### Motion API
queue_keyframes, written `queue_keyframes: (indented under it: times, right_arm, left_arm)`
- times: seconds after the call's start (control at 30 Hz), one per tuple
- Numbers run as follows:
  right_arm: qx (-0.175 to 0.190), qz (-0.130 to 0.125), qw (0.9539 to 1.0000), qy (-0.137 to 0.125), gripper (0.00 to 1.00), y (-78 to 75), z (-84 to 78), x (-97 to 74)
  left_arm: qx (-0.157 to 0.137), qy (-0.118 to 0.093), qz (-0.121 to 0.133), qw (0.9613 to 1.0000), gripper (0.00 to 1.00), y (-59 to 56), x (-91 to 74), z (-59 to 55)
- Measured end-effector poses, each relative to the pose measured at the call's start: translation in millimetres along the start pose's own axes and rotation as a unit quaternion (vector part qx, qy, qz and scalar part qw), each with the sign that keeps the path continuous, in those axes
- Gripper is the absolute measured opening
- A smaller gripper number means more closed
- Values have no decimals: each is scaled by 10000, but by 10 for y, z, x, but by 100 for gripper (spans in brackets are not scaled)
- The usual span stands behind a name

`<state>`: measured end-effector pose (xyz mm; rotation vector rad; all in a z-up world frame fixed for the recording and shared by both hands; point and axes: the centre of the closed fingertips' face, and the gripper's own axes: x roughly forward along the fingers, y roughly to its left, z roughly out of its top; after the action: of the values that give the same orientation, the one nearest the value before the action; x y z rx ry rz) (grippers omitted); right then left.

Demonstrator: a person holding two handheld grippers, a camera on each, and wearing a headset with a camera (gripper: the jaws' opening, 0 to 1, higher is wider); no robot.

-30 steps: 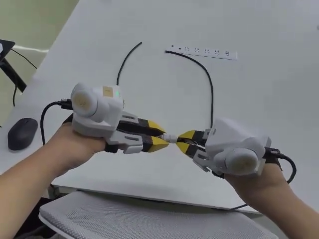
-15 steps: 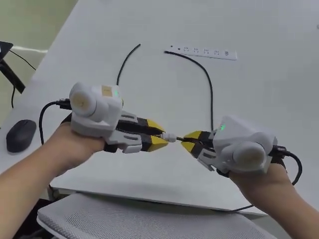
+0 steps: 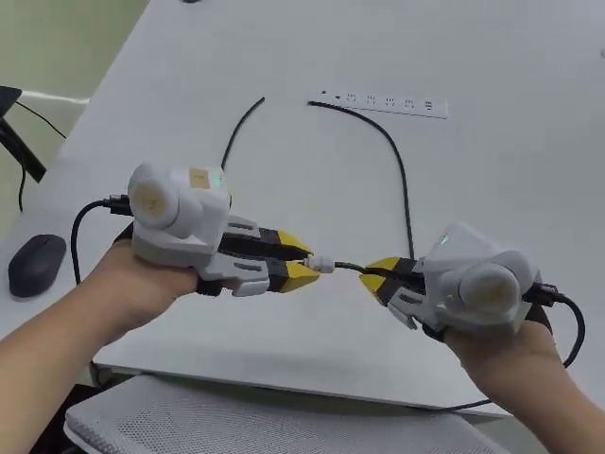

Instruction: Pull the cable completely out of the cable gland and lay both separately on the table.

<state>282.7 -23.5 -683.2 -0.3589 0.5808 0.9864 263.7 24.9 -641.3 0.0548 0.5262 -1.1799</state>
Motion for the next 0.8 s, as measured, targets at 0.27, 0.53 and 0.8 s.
queue_keyframes:
  times: [0.27,0.53,0.8]
  right_arm:
    - [737,-205,9969,159,0,-167,-253,-23]
    - [1381,-409,9893,246,0,-243,-449,-25]
    - [1396,-431,9891,199,0,-213,-445,-26]
  left_arm:
    - [-68,-57,18,10000,15,-23,3,22]
    - [-71,-99,74,9999,15,-33,22,44]
    - [-20,-66,161,9998,15,-6,22,52]
